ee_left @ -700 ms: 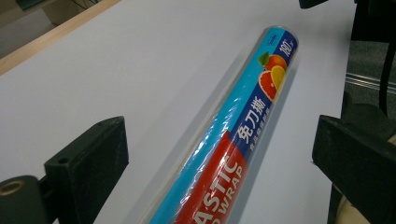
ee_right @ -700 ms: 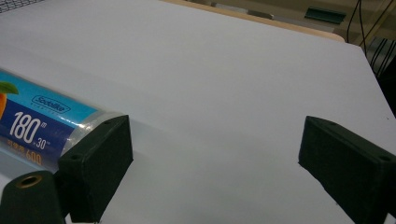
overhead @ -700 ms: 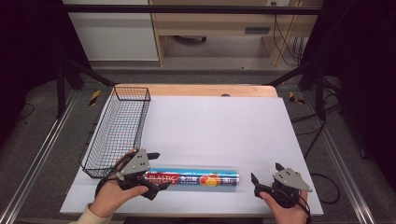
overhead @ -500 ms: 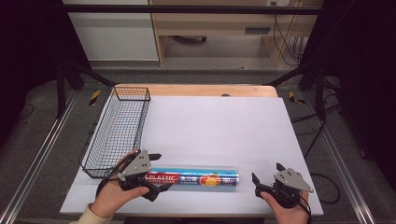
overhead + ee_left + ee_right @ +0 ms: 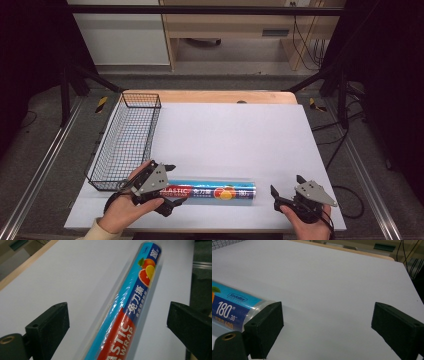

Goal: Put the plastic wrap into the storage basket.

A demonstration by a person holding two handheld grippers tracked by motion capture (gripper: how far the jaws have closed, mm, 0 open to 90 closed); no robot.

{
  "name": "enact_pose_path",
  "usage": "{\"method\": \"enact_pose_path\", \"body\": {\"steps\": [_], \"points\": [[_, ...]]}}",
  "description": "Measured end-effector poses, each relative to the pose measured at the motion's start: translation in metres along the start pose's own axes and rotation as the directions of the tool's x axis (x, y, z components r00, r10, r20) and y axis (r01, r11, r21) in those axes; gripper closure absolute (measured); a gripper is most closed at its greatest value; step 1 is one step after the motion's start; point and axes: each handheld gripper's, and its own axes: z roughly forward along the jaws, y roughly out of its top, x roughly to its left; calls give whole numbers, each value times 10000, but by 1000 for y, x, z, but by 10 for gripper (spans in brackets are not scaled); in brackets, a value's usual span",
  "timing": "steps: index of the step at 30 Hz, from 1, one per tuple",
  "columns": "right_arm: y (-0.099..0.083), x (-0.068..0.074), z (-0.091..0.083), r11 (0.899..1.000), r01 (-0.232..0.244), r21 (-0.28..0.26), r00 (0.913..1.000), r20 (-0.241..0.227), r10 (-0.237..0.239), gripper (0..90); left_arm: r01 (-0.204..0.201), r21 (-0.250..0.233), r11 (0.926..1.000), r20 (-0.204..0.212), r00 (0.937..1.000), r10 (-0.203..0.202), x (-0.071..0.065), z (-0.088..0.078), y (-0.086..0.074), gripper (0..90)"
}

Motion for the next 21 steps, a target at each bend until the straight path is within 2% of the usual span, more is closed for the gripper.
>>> {"method": "enact_pose_path", "body": {"steps": [3, 5, 7, 8, 9, 10, 13, 15, 16, 21], "points": [[0, 0, 0, 10000, -48, 4, 10000, -32, 48, 109, -119, 144, 9998, 194, 9997, 116, -1, 6, 4, 45], [0, 1, 0, 10000, -77, 2, 9999, -77, 77, 112, -323, 472, 9984, 417, 9987, 304, -1, 14, 12, 45], [0, 1, 0, 10000, -49, -10, 10000, -80, 49, 112, -363, 597, 9976, 470, 9983, 335, 0, 17, 14, 45], [0, 0, 1, 10000, -46, -11, 9999, -107, 46, 112, -544, 847, 9949, 658, 9966, 489, 0, 21, 19, 45], [0, 0, 1, 10000, -46, -11, 9999, -107, 46, 112, -544, 847, 9949, 658, 9966, 489, 0, 21, 19, 45], [-1, 0, 1, 10000, -56, 3, 9999, -149, 56, 112, -717, 1082, 9915, 897, 9940, 621, 0, 25, 23, 45], [-1, 0, 1, 10000, -79, -17, 9997, -235, 78, 112, -818, 1326, 9878, 1083, 9918, 675, 1, 29, 26, 44], [-1, 0, 1, 10000, -70, -33, 9997, -226, 70, 112, -1001, 1642, 9813, 1184, 9896, 811, 2, 32, 27, 44], [-1, 0, 1, 9999, -102, 5, 9995, -283, 102, 111, -1080, 1957, 9747, 1274, 9883, 840, 3, 35, 27, 45], [-1, 0, 0, 9999, -116, -61, 9994, -330, 113, 111, -1088, 2267, 9679, 1537, 9853, 747, 6, 43, 27, 45]]}}
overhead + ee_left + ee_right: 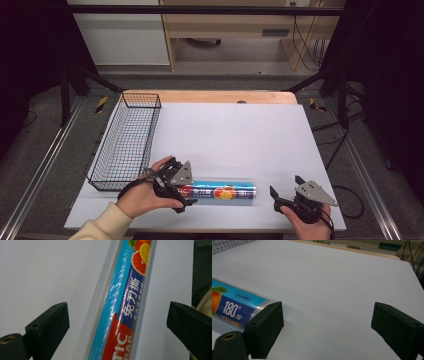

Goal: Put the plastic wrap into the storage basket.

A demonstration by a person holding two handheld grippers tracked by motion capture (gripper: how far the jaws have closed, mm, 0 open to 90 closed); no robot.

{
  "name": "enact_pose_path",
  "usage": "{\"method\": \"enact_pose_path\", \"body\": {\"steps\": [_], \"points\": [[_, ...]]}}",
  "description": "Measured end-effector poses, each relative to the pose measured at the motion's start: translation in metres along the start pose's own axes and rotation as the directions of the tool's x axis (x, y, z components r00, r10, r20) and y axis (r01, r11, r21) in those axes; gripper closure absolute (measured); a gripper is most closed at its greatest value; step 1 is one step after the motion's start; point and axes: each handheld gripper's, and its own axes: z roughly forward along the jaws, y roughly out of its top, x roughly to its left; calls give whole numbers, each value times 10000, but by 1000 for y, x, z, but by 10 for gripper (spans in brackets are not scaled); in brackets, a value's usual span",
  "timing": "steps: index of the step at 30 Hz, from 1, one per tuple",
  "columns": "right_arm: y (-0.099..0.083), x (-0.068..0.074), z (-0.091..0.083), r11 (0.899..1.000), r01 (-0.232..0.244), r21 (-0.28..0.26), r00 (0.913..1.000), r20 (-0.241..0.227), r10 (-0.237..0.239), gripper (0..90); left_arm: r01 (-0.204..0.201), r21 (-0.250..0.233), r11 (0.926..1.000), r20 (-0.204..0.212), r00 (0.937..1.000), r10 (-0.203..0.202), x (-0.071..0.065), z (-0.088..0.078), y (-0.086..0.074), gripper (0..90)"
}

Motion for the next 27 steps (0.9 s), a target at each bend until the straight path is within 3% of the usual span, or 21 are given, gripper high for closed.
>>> {"method": "enact_pose_path", "body": {"steps": [7, 14, 27], "points": [[0, 0, 0, 10000, 33, 29, 10000, -62, -32, 111, -135, 306, 9994, -9, 9999, 136, 5, 8, 3, 53], [0, 1, 1, 10000, -10, 87, 9999, -119, 11, 114, -290, 516, 9982, 103, 9995, 286, 2, 19, 2, 76], [-1, 1, 2, 9999, 68, 151, 9998, -172, -65, 121, -401, 1404, 9893, 262, 9990, 367, 4, 44, -11, 184]]}}
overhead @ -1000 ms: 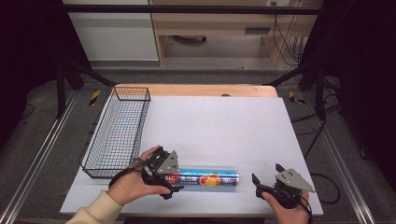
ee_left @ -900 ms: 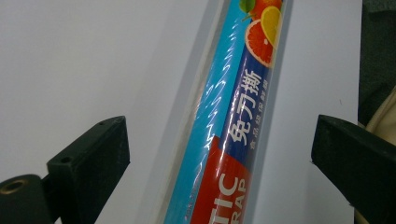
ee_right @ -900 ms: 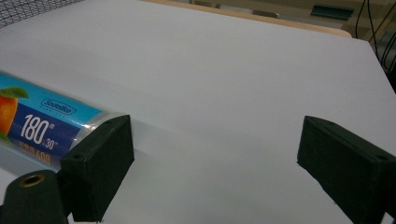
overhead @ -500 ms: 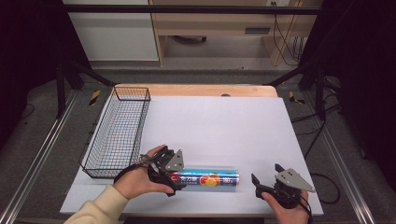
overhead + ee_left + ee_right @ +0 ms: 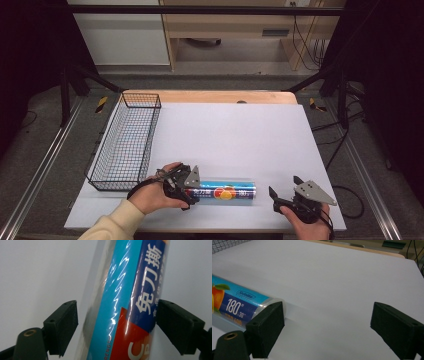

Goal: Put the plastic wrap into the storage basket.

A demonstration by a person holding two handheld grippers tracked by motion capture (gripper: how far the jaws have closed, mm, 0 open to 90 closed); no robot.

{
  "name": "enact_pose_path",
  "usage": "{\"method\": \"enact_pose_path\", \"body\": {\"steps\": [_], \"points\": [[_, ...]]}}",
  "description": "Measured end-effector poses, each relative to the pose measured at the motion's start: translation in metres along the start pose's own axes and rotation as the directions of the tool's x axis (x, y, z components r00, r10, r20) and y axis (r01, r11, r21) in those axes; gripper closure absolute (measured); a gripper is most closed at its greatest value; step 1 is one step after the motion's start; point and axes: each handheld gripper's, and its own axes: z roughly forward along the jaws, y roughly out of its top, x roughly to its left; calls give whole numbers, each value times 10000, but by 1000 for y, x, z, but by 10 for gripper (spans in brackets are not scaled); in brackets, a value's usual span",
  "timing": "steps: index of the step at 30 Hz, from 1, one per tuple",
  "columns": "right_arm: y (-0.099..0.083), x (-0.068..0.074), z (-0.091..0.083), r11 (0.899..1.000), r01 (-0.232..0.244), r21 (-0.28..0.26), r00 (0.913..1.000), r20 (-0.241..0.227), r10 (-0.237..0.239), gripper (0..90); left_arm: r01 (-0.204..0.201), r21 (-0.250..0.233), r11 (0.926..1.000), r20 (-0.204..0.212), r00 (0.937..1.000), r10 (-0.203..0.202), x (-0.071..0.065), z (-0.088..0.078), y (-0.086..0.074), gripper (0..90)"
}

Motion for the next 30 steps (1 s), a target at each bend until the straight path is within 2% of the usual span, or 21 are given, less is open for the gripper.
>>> {"method": "enact_pose_path", "body": {"steps": [11, 21, 26, 30], "points": [[0, 1, 1, 10000, 22, 42, 10000, -83, -22, 124, -109, 174, 9998, 136, 9999, 107, 0, 7, 2, 235], [0, 1, 1, 10000, 21, 52, 9999, -115, -21, 126, -139, 312, 9994, 197, 9997, 133, 1, 11, 5, 245], [0, 1, 1, 10000, 6, 47, 10000, -96, -6, 130, -315, 437, 9985, 161, 9994, 308, 1, 15, 7, 254], [-1, 1, 1, 9999, 76, 76, 9999, -116, -75, 130, -263, 439, 9987, 228, 9994, 253, 2, 15, 7, 255]]}}
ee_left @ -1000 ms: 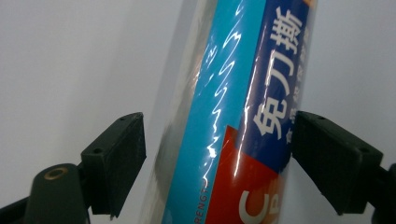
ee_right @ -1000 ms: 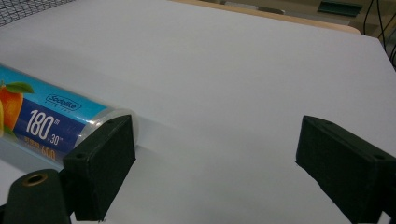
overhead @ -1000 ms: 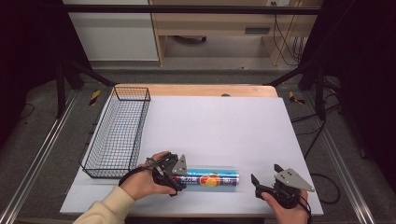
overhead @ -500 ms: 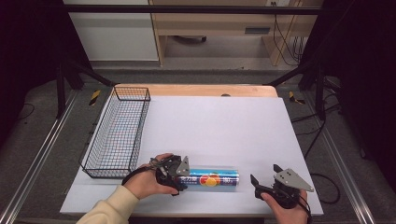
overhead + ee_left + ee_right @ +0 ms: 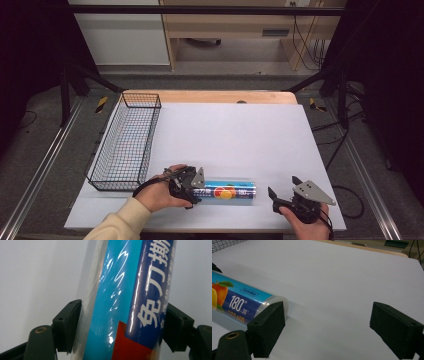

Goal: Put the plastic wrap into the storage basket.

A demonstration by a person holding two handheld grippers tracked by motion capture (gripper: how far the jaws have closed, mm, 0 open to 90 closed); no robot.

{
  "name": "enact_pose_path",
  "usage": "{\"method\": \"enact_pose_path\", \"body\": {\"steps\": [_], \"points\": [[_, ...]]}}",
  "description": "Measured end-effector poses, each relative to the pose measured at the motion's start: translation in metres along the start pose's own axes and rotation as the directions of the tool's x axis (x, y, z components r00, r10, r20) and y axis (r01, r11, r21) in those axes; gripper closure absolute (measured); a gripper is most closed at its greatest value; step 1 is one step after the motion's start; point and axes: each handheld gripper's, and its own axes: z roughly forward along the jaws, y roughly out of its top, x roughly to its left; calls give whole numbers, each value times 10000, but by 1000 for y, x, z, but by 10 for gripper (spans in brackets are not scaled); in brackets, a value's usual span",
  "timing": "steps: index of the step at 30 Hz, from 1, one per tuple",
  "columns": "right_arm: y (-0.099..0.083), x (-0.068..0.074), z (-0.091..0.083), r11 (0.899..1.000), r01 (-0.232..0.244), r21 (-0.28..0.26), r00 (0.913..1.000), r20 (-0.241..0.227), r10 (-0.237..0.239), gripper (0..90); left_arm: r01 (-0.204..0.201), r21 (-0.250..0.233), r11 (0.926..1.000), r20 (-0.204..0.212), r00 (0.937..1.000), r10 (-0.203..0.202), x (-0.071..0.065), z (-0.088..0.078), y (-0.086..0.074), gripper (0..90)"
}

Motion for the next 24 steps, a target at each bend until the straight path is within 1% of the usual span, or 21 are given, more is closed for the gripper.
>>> {"method": "enact_pose_path", "body": {"steps": [2, 3, 8, 11, 17, 24], "points": [[0, 0, 0, 10000, -13, 0, 10000, -2, 13, 133, 42, 2, 10000, 46, 10000, -42, 1, 0, 0, 255], [0, 0, 0, 10000, -35, -7, 10000, -10, 35, 133, -44, 100, 9999, 59, 10000, 43, 1, 0, 1, 255], [0, 0, 0, 10000, -57, -10, 10000, -3, 57, 135, -27, 122, 9999, 122, 9999, 25, 2, 1, 2, 260], [0, 0, 0, 10000, -39, -3, 10000, -8, 39, 136, 65, 161, 9998, 190, 9998, -68, 3, 2, 2, 258], [0, 1, 0, 10000, 3, 13, 10000, -21, -3, 141, 10, 224, 9997, 215, 9998, -15, 3, 2, 3, 262], [0, 1, 0, 10000, 20, -15, 10000, -31, -20, 148, -41, 230, 9997, 400, 9992, 32, 6, 2, 3, 269]]}}
